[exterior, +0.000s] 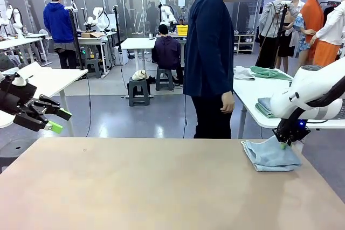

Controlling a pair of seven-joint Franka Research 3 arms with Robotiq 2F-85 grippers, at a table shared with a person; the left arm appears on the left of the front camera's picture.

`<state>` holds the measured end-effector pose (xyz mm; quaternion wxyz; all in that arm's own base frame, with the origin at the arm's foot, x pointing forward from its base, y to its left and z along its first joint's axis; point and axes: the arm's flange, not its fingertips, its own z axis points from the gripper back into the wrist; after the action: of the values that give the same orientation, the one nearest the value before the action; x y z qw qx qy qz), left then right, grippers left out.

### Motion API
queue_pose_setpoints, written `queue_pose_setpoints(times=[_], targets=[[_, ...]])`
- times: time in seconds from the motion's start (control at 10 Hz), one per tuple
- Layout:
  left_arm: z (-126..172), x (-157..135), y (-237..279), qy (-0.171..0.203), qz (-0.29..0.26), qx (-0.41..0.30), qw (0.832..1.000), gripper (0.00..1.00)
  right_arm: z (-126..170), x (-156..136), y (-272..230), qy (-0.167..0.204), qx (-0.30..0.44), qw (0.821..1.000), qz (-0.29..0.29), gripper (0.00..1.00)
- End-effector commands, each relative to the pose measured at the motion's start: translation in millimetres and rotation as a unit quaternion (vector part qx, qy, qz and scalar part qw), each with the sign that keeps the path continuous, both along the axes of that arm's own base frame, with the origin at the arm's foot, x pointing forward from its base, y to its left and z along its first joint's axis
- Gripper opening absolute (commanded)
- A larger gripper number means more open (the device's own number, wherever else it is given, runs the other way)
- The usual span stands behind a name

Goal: Fold the towels and place them in the basket.
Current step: Place the folded Towel with hook on the right side of the table.

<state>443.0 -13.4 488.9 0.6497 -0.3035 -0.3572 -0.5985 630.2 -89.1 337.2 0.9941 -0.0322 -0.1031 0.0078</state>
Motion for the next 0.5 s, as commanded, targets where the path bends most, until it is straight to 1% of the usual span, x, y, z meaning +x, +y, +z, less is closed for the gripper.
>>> queue_pose_setpoints(times=[0.0,0.1,0.2,0.3,0.4], targets=[[2.3,-1.5,0.5,-0.004,-0.006,-0.008,1.000,0.84,8.4,-3.0,1.3,-0.005,-0.002,1.000,-0.008,0.38],[2.3,-1.5,0.5,-0.004,-0.006,-0.008,1.000,0.84,16.6,-6.6,2.5,-0.003,-0.001,1.000,-0.006,0.65],[2.3,-1.5,0.5,-0.004,-0.006,-0.008,1.000,0.84,29.5,-12.5,5.2,-0.003,-0.001,1.000,-0.001,0.58],[2.3,-1.5,0.5,-0.004,-0.006,-0.008,1.000,0.84,49.4,-20.8,11.2,-0.006,0.009,1.000,-0.003,0.58],[2.3,-1.5,0.5,-0.004,-0.006,-0.008,1.000,0.84,83.8,-38.1,24.4,-0.013,0.004,1.000,-0.013,0.58]])
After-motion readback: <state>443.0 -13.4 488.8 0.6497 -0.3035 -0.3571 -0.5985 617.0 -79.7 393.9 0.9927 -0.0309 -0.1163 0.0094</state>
